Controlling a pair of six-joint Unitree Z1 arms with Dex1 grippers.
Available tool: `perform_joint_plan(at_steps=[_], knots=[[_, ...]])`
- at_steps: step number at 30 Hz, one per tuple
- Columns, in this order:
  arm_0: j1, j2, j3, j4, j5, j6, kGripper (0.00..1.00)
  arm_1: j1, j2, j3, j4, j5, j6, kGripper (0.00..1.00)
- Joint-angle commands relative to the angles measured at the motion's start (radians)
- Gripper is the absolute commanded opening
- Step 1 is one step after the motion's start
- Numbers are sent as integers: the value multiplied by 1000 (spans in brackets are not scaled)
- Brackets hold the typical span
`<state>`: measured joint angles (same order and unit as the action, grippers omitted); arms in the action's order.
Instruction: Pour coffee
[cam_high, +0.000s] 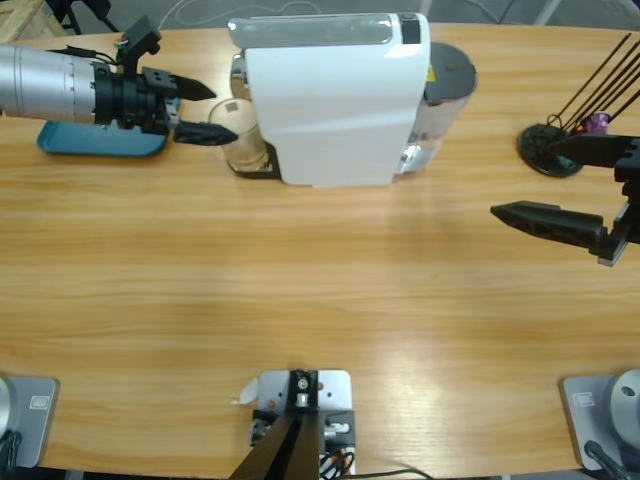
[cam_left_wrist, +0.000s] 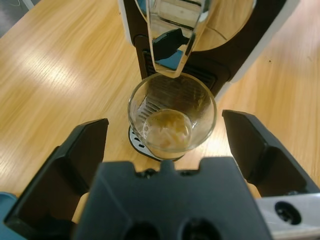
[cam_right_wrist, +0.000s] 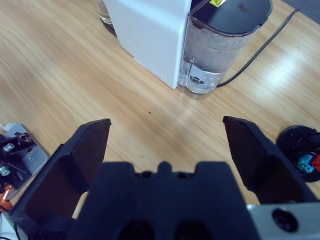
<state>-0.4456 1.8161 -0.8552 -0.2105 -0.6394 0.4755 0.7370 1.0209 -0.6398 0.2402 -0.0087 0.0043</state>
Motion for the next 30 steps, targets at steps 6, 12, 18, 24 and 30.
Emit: perform_joint_plan(at_steps=[6,12,18,24,30], knots=[[-33,113,0,-59,-14,6,1000,12,40,37,-9,-7,5,995],[-35,114,6,-68,-9,6,1000,12,39,37,-7,-8,5,991],[-36,136,5,-122,-13,6,1000,12,42,37,-7,-6,5,991],[-43,138,19,-125,-13,8,985,12,39,36,-7,-6,5,991],[-46,135,18,-125,-10,7,872,12,39,37,-7,-4,5,991]])
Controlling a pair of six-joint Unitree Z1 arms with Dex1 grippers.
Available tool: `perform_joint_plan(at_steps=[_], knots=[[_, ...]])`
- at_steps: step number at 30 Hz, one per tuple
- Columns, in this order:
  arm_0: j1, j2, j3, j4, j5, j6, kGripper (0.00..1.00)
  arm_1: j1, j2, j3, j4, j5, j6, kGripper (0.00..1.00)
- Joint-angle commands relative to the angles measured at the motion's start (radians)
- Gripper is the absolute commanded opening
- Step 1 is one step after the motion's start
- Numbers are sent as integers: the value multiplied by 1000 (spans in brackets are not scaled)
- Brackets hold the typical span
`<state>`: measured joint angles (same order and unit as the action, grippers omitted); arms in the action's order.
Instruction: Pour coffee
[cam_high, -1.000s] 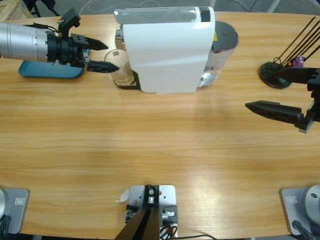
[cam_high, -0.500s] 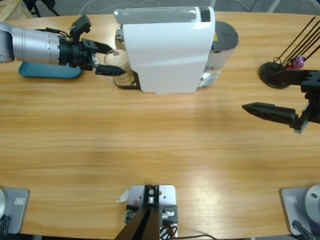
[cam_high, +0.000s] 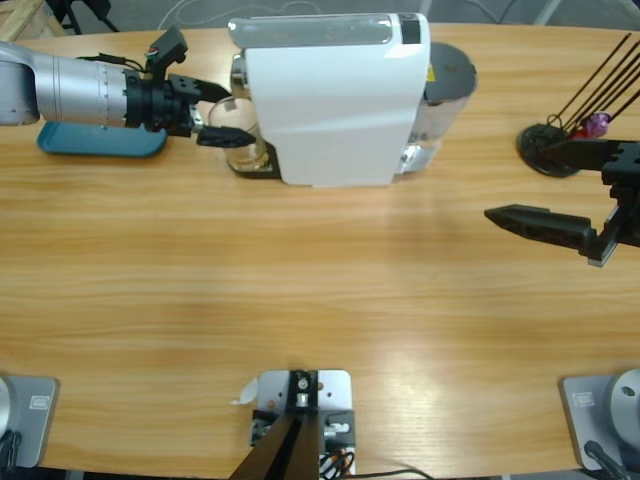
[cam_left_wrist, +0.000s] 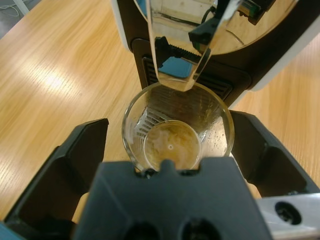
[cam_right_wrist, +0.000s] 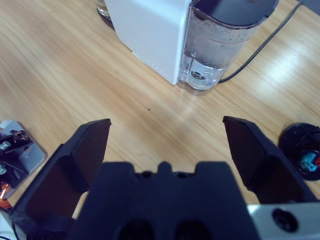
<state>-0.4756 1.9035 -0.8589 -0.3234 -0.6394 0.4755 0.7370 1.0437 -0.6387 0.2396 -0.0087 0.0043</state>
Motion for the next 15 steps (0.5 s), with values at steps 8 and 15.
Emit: perform_joint_plan(at_steps=[8,15], knots=[[-17,53,26,-39,-46,6,0,12,6,34,-2,-5,5,987],[-13,18,74,-40,21,3,0,12,2,34,0,-7,5,987]])
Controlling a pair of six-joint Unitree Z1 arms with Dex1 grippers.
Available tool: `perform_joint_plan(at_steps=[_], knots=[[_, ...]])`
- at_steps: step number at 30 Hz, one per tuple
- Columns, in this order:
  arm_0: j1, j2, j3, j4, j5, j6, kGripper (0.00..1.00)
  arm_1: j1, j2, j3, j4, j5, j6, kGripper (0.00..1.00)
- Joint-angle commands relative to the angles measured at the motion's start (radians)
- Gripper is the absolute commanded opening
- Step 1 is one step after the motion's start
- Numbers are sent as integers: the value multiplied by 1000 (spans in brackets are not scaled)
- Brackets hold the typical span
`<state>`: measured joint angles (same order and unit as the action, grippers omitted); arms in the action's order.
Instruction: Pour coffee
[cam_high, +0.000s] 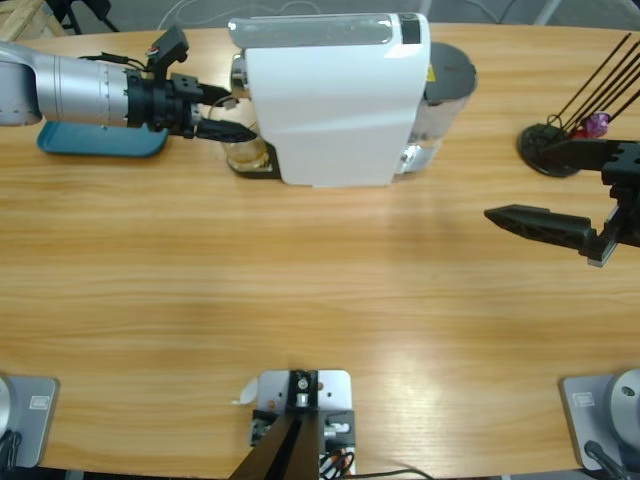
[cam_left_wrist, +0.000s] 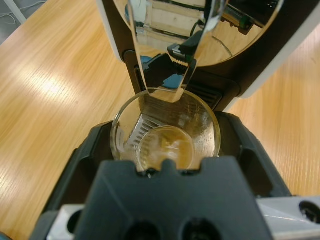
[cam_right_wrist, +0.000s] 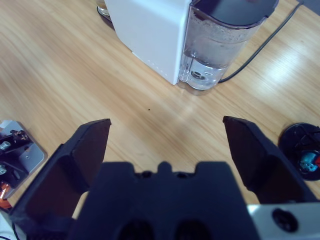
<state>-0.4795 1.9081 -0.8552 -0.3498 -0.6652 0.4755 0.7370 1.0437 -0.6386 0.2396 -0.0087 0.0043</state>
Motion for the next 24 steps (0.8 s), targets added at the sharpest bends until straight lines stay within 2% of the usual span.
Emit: perform_joint_plan(at_steps=[1,6,11,14,17,21,24], knots=[[-9,-2,84,-14,59,3,0,12,2,34,0,-7,5,987],[52,-141,131,-14,78,1,0,12,-13,33,8,-2,5,987],[213,-286,172,-13,76,-71,0,12,-20,33,12,-3,5,987],[288,-345,192,-14,181,-165,0,12,-24,33,12,-2,3,987],[360,-328,196,-23,303,-268,0,12,-22,33,12,-3,3,987],[388,-236,196,-114,475,-331,0,12,-16,33,12,-3,3,987],[389,-156,212,-216,487,-355,0,12,-13,33,12,0,3,987]])
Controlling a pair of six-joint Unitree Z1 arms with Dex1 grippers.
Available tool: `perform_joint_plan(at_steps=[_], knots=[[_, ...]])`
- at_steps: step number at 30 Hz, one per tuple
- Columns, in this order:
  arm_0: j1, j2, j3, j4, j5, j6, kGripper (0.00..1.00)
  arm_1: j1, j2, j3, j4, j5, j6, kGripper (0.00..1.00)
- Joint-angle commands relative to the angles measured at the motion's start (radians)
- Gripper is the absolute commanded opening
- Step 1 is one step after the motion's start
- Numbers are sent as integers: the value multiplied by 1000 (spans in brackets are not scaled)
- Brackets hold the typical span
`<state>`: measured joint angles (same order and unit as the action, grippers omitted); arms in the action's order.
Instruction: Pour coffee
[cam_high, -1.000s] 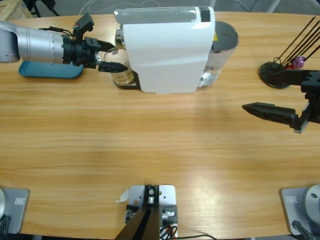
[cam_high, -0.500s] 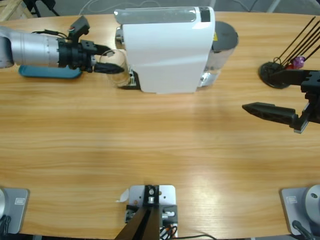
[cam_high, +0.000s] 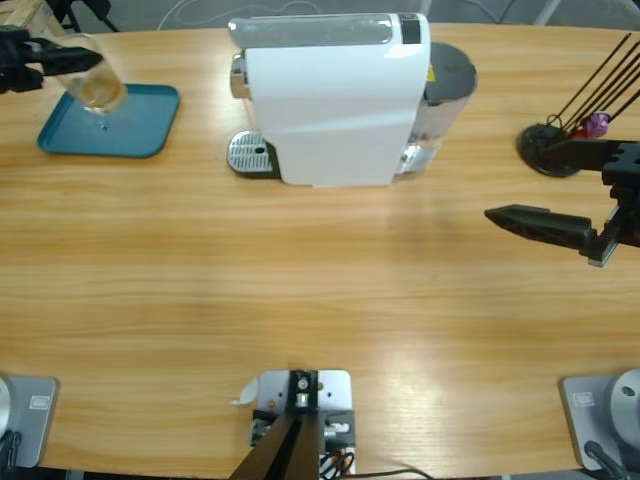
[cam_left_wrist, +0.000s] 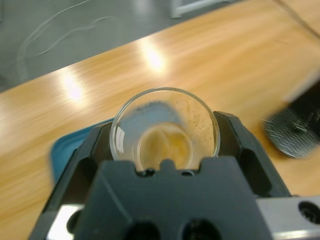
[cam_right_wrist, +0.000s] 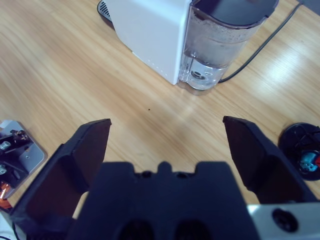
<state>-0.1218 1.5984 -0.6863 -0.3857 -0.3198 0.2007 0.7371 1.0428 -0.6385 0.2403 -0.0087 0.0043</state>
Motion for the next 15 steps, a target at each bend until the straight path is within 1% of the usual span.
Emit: perform_joint_plan(at_steps=[1,9,15], knots=[[25,172,48,-209,141,-85,0,12,-12,33,11,0,3,987],[14,302,118,-415,146,-147,0,12,-1,33,6,-5,2,982],[5,333,183,-531,181,-150,0,12,2,33,5,-4,2,982]])
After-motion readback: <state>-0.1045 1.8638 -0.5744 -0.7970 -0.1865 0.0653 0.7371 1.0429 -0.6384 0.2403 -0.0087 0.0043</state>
